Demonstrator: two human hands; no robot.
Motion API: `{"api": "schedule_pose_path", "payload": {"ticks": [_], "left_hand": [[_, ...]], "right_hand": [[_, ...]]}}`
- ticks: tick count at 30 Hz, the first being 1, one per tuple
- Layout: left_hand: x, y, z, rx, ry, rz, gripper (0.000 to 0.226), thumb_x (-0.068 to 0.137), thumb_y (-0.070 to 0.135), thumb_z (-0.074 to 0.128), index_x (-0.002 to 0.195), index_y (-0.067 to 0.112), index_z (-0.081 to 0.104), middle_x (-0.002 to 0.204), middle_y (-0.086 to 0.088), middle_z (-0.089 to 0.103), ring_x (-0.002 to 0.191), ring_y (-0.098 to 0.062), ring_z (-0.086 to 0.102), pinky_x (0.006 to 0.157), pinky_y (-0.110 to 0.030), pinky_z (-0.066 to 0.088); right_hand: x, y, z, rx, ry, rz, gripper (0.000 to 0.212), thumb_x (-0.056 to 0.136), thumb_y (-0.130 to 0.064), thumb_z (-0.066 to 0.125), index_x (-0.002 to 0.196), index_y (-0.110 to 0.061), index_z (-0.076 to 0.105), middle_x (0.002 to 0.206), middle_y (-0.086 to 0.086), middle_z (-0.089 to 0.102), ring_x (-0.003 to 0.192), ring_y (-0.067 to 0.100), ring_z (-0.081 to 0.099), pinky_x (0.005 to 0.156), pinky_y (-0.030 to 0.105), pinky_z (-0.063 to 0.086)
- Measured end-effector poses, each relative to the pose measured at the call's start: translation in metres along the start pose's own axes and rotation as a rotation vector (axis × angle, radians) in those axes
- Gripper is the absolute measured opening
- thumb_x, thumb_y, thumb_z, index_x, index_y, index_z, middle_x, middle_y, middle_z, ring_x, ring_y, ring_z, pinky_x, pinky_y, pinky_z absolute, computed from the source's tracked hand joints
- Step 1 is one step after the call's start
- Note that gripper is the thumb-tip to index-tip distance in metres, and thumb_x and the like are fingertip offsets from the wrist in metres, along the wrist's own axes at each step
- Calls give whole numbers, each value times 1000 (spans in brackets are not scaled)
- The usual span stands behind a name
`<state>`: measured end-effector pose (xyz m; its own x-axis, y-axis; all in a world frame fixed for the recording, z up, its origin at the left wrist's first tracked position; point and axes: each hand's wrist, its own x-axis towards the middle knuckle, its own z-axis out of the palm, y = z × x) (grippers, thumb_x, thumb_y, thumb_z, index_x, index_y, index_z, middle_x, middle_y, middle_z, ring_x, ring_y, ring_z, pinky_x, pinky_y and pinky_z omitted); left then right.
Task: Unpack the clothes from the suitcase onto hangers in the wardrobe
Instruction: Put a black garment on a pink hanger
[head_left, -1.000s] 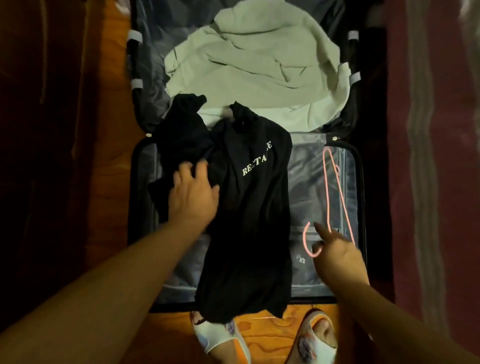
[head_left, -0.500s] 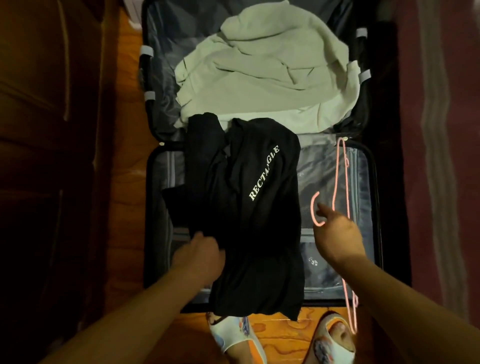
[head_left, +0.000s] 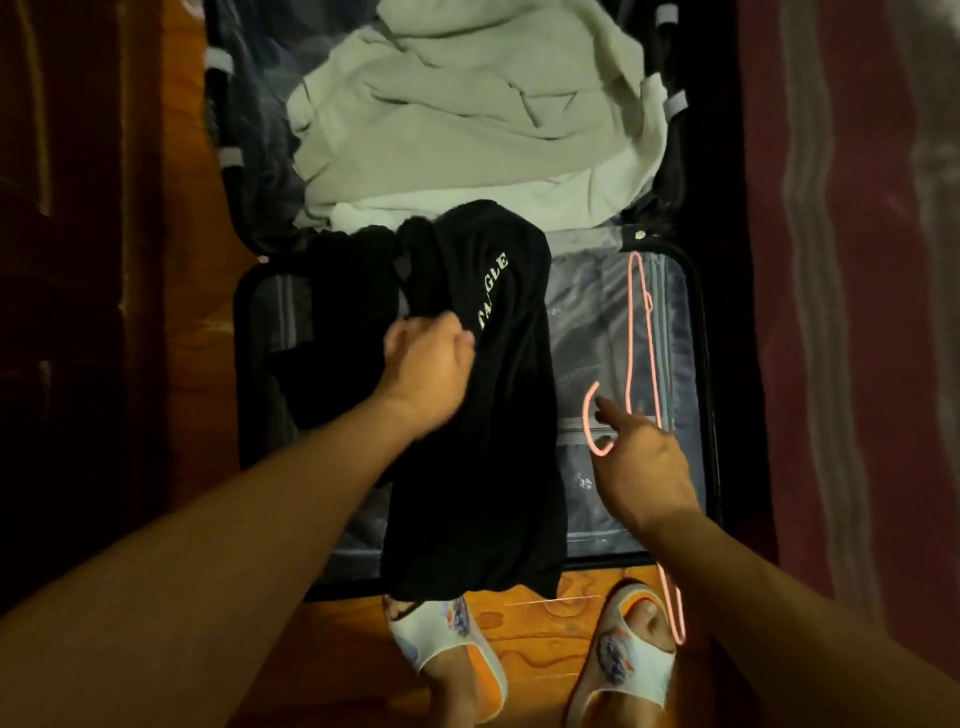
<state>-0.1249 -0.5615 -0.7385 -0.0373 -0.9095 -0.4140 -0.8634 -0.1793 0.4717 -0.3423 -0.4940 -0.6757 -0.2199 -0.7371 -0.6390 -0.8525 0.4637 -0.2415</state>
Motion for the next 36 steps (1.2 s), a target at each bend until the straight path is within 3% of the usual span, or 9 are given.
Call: {"api": "schedule_pose_path", "payload": {"ticks": [5, 9, 12, 15, 18, 21, 25, 32, 36], "left_hand": [[-135, 60, -48, 146, -49, 356, 28, 98, 40, 41, 83, 24, 58, 64, 2, 64, 65, -22, 65, 88, -40, 43], [-218, 97, -116, 500, -205, 145, 14, 89, 26, 63, 102, 28, 62, 99, 5, 67, 98, -20, 63, 101, -43, 31], [-258, 125, -182, 771, -153, -8, 8, 91, 19, 59, 98, 22, 60, 90, 1, 69, 92, -23, 66, 111, -53, 28], [-292, 160, -256, 1018, -175, -104, 6, 94, 28, 56, 97, 23, 58, 92, -3, 65, 105, -29, 60, 118, -68, -7], [-324, 197, -316, 1211, -121, -42, 27, 101, 34, 46, 120, 26, 64, 147, -21, 47, 145, -39, 30, 115, -65, -21], [-370, 253, -375, 1077, 11, 155, 28, 101, 31, 49, 126, 29, 61, 166, -21, 13, 155, -35, 4, 118, -61, -19], [-449, 318, -438, 810, 301, 289, 17, 76, 25, 84, 83, 32, 70, 147, -28, 46, 143, -38, 34, 122, -60, 11], [-547, 390, -516, 806, 529, 365, 21, 73, 28, 84, 89, 38, 76, 143, -27, 49, 142, -39, 35, 117, -69, 18], [-569, 377, -526, 819, 593, 213, 17, 79, 29, 79, 92, 40, 76, 148, -24, 45, 147, -37, 28, 119, -67, 1]], "right_hand": [[-63, 3, -53, 141, -9, 30, 53, 94, -13, 56, 144, -31, 51, 134, 5, 63, 117, 28, 61, 98, 35, 51], [-121, 8, -122, 156, -23, -35, 48, 96, -15, 54, 143, -26, 54, 128, 13, 65, 115, 34, 61, 89, 34, 48], [-163, 13, -175, 123, -73, -111, 46, 99, -21, 53, 144, -27, 52, 129, 13, 65, 115, 35, 60, 86, 35, 47], [-205, 12, -236, 93, -135, -180, 52, 96, -17, 55, 146, -29, 50, 134, 11, 63, 120, 32, 59, 89, 32, 46], [-242, -3, -291, 32, -170, -286, 54, 93, -17, 52, 144, -35, 50, 132, 12, 64, 115, 33, 61, 88, 31, 49], [-284, -25, -349, 41, -154, -467, 53, 92, -22, 53, 142, -41, 51, 120, 8, 69, 102, 31, 66, 84, 32, 51], [-354, -75, -430, 182, -109, -775, 54, 94, -33, 64, 145, -34, 49, 119, -4, 65, 67, 5, 51, 76, 27, 49], [-460, -145, -478, 205, 36, -1045, 79, 67, -75, 68, 136, -39, 55, 117, -7, 70, 107, 17, 64, 91, 38, 53], [-470, -156, -464, 100, 200, -1004, 45, 85, -29, 72, 129, -31, 64, 116, 5, 72, 110, 29, 64, 90, 37, 53]]}}
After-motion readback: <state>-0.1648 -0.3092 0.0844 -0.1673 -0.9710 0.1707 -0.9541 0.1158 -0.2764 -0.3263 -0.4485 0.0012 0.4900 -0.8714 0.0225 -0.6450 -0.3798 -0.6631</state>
